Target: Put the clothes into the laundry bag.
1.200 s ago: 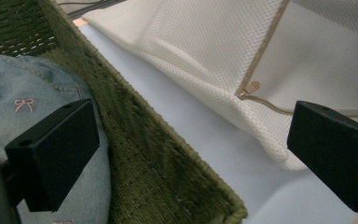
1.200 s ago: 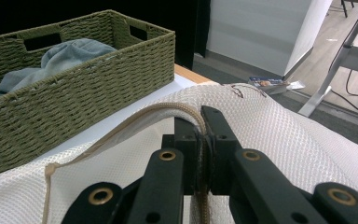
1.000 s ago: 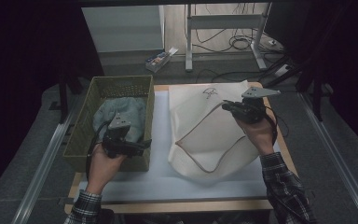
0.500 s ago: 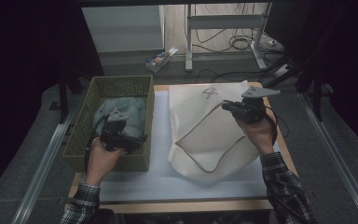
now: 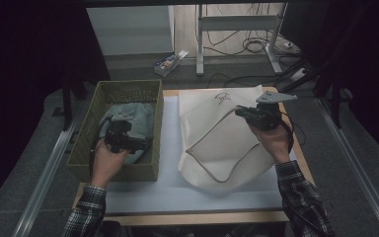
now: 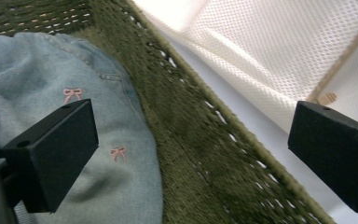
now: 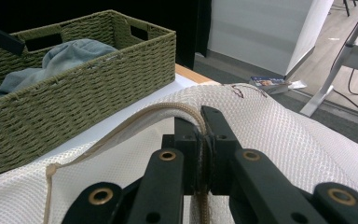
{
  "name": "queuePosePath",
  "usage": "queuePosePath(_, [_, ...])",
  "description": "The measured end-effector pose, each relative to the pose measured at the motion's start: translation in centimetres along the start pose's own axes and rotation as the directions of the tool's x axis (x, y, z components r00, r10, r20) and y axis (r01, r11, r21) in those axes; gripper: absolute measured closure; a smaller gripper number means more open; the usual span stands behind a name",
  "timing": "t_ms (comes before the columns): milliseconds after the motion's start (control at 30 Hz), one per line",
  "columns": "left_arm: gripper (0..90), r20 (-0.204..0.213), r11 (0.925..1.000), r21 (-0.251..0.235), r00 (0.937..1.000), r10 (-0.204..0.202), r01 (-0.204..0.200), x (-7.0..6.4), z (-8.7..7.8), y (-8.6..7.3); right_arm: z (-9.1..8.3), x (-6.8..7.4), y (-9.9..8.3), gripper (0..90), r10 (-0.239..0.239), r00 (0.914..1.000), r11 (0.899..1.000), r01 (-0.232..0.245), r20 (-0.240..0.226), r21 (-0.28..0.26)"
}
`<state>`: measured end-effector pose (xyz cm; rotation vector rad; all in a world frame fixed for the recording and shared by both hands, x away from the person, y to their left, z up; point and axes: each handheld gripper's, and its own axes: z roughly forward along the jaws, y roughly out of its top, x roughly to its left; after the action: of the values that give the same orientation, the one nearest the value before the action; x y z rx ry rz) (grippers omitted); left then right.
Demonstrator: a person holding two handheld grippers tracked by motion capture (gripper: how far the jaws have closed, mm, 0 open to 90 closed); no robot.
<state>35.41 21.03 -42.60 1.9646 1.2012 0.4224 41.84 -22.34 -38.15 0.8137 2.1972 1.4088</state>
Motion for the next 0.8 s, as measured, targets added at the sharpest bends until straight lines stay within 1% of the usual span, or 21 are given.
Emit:
queuePosePath(33, [1.5,-0.008,1.0000,0.001,0.9999,-0.008,0.008,0.4,0.1,0.1,0.0,0.0,0.0,84.5,-0.001,1.0000,1.000,0.001,0.000,0.000])
queuePosePath(67, [1.6,-0.008,1.0000,0.001,0.9999,-0.008,0.008,0.4,0.1,0.1,0.0,0.0,0.0,84.5,-0.001,1.0000,1.000,0.001,0.000,0.000])
queuePosePath(133, [1.6,-0.018,0.9999,0.006,0.9997,-0.015,0.015,0.8,0.2,0.2,0.0,0.0,0.0,84.5,-0.002,1.0000,1.000,0.002,0.000,0.001])
queuePosePath(167, [1.7,-0.036,0.9997,0.012,0.9991,-0.022,0.022,1.3,0.4,0.3,0.0,0.1,0.0,84.5,-0.002,1.0000,1.000,0.002,-0.001,0.002])
queuePosePath(233, [1.7,-0.039,0.9995,0.017,0.9989,-0.026,0.026,1.5,0.4,0.3,0.0,0.1,0.0,84.5,-0.002,1.0000,1.000,0.002,-0.001,0.002])
queuePosePath(333, [1.7,-0.052,0.9987,0.024,0.9977,-0.043,0.044,2.3,0.8,0.3,0.0,0.0,0.0,84.5,-0.001,1.0000,1.000,0.001,-0.002,0.002])
queuePosePath(400, [1.2,-0.063,0.9975,0.035,0.9963,-0.059,0.062,3.0,1.2,0.3,0.0,0.0,0.0,84.5,-0.001,1.0000,1.000,0.001,-0.003,0.002])
queuePosePath(433, [1.1,-0.063,0.9975,0.035,0.9963,-0.059,0.062,3.0,1.2,0.3,0.0,0.0,0.0,84.5,-0.001,1.0000,1.000,0.001,-0.002,0.002])
queuePosePath(467, [0.8,-0.075,0.9965,0.045,0.9950,-0.066,0.070,3.4,1.5,0.3,0.0,0.0,0.0,84.5,-0.001,1.0000,1.000,0.001,-0.002,0.003])
queuePosePath(500, [0.5,-0.075,0.9965,0.045,0.9950,-0.066,0.070,3.4,1.5,0.3,0.0,0.0,0.0,84.5,-0.001,1.0000,1.000,0.001,-0.002,0.003])
queuePosePath(667, [0.0,-0.083,0.9934,0.061,0.9922,-0.092,0.098,4.5,2.0,0.5,0.0,0.0,0.0,84.5,-0.002,1.0000,1.000,0.002,-0.002,0.003])
queuePosePath(733, [0.0,-0.099,0.9923,0.076,0.9910,-0.090,0.098,5.0,2.1,0.6,0.0,0.0,0.0,84.5,-0.002,1.0000,1.000,0.002,-0.002,0.003])
queuePosePath(767, [0.0,-0.114,0.9908,0.083,0.9888,-0.097,0.107,5.4,2.3,0.7,0.0,0.0,0.1,84.5,-0.002,1.0000,1.000,0.002,-0.002,0.003])
queuePosePath(800, [0.0,-0.114,0.9908,0.083,0.9888,-0.097,0.107,5.4,2.3,0.7,0.0,0.0,0.1,84.5,-0.002,1.0000,1.000,0.002,-0.002,0.003])
